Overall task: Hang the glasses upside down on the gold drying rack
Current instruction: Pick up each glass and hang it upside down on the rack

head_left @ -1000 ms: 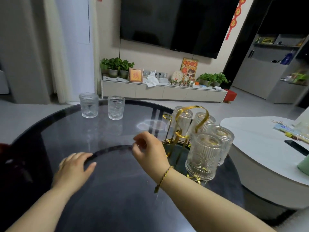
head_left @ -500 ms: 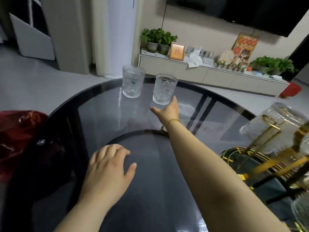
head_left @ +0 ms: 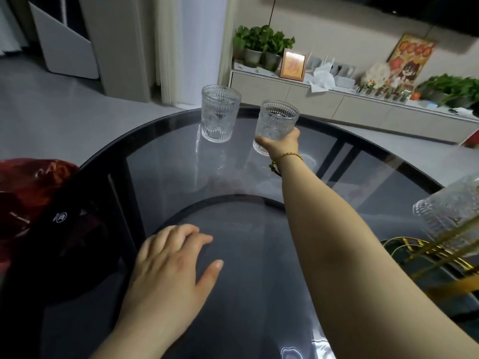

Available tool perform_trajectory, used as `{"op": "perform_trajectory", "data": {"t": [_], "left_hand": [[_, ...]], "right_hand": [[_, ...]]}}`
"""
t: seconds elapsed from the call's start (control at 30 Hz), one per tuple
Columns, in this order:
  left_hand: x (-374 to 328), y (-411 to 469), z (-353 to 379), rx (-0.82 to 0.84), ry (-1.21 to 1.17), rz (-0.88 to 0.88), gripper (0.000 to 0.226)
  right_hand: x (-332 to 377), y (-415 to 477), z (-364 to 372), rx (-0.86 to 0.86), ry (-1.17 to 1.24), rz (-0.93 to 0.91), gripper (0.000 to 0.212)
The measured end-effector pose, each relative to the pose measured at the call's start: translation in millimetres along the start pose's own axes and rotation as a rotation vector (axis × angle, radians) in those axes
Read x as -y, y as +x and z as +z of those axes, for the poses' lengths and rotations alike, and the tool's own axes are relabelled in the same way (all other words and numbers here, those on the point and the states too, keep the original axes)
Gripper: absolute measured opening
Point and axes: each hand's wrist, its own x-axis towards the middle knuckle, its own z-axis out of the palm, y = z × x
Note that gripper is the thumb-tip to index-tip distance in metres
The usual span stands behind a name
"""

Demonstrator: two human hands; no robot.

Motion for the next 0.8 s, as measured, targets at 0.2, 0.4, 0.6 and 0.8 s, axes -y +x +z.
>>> {"op": "perform_trajectory", "data": {"t": [0.2, 0.4, 0.6, 0.8], "left_hand": [[0.6, 2.0, 5.4, -0.028, -0.094, -0.021, 0.068], [-3.5, -1.1, 3.4, 0.035, -0.084, -0.046, 0.039], [-17.7, -18.5, -4.5, 0.093, -0.14, 0.033, 0.032], [-62.8, -40.9, 13.2, 0.162, -0.187, 0.269, 0.035]], "right_hand": [[6.2, -40.6, -23.2, 0.015, 0.061, -0.027, 0.08], [47.4, -115.5, -68.2, 0.059, -0.002, -0.123, 0.078], [107.2, -201.2, -146.3, 0.079, -0.089, -0.262, 0.076], [152.0, -263.8, -242.1, 0.169, -0.231, -0.3, 0.065]]}}
